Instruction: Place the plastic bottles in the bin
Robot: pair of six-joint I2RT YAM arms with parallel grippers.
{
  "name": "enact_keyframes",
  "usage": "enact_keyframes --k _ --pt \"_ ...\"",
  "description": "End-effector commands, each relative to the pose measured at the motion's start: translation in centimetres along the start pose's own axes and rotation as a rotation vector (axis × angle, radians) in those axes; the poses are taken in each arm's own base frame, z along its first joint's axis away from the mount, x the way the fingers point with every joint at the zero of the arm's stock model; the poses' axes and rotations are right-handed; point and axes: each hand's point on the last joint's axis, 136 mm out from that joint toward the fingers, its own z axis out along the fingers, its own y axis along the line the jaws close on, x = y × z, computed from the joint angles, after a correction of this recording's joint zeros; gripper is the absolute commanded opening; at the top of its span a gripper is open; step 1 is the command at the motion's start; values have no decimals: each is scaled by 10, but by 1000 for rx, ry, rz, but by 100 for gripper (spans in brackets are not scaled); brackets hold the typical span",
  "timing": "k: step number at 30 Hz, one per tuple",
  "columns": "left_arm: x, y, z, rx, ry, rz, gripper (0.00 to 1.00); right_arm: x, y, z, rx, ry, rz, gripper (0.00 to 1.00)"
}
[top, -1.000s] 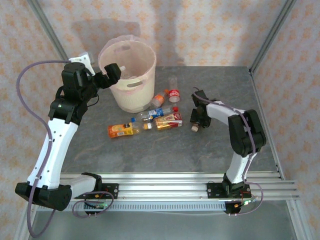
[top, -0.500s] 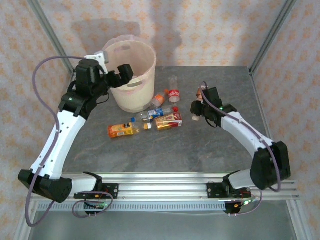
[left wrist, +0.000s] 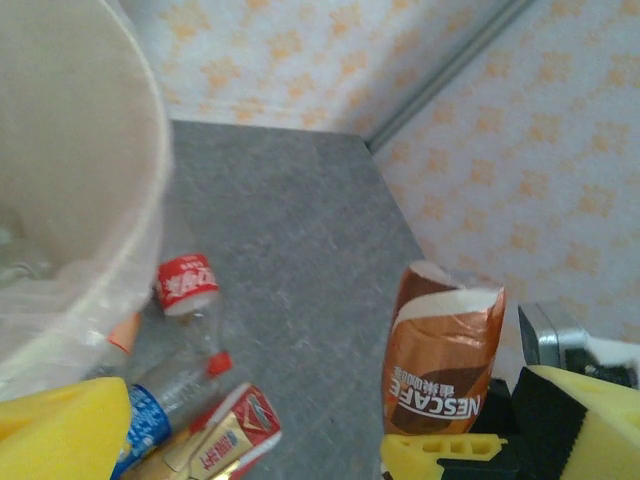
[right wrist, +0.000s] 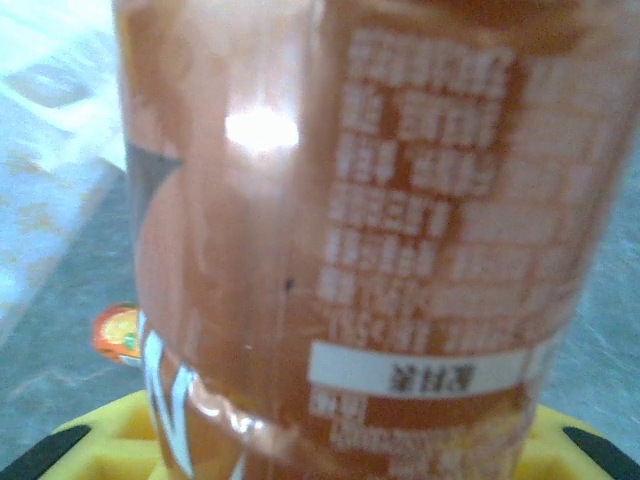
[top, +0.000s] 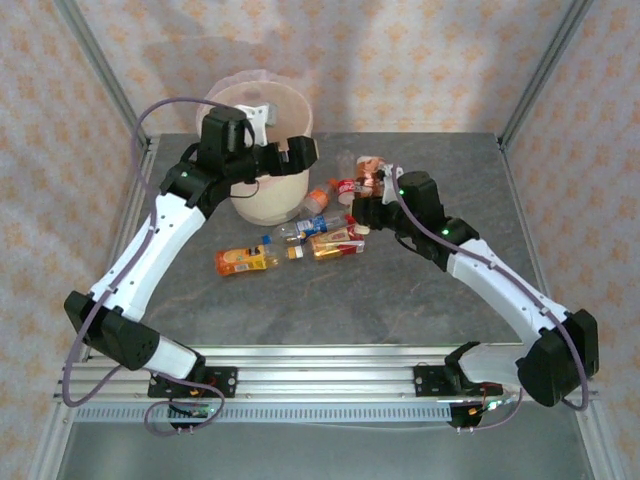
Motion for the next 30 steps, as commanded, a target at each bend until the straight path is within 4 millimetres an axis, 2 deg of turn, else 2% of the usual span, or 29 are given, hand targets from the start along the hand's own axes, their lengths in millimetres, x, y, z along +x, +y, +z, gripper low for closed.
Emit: enact_keyframes --k 1,6,14,20,30 --pt "-4 -40 -5 167 10 52 100 -43 47 -22 -198 -140 -50 38" --pt "8 -57 2 254 60 83 100 -53 71 -32 -322 -175 -49 39" --pt "14 -87 11 371 98 100 100 -58 92 -40 -423 -185 -57 40" --pt "17 -93 21 400 127 81 99 -59 102 -45 -472 -184 -62 40" --pt "29 -105 26 444 166 88 94 -65 111 -48 -503 -196 -71 41"
